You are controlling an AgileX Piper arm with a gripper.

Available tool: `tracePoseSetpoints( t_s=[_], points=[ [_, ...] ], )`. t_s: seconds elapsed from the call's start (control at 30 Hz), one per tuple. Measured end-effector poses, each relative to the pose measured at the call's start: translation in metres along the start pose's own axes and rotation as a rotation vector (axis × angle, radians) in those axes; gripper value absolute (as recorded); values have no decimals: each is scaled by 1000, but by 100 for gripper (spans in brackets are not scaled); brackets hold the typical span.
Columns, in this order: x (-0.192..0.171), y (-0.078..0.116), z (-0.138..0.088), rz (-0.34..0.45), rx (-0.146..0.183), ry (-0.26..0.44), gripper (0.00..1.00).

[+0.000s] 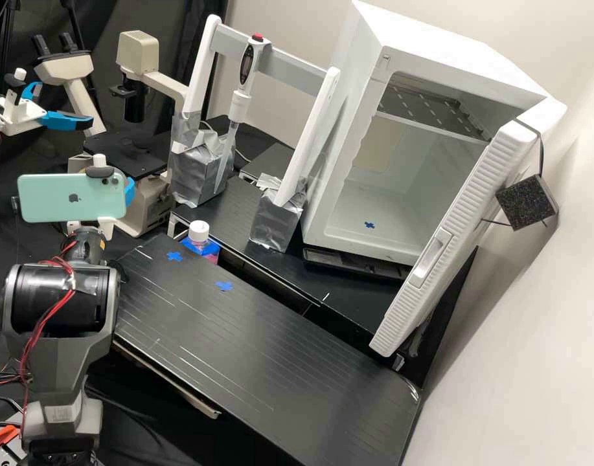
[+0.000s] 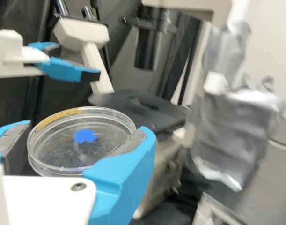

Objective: Move the petri dish to the bench

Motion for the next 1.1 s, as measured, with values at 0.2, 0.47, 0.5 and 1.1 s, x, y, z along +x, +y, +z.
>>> tracePoseSetpoints(
  t_s=[0.2,0.47,0.5,1.1],
  points=[
    [-32,-1,18,63,21,-30,0],
    [-65,-3,34,146,68,-39,0],
    [-68,-3,36,153,72,-39,0],
    [-121,31,72,203,82,-127,0]
  ],
)
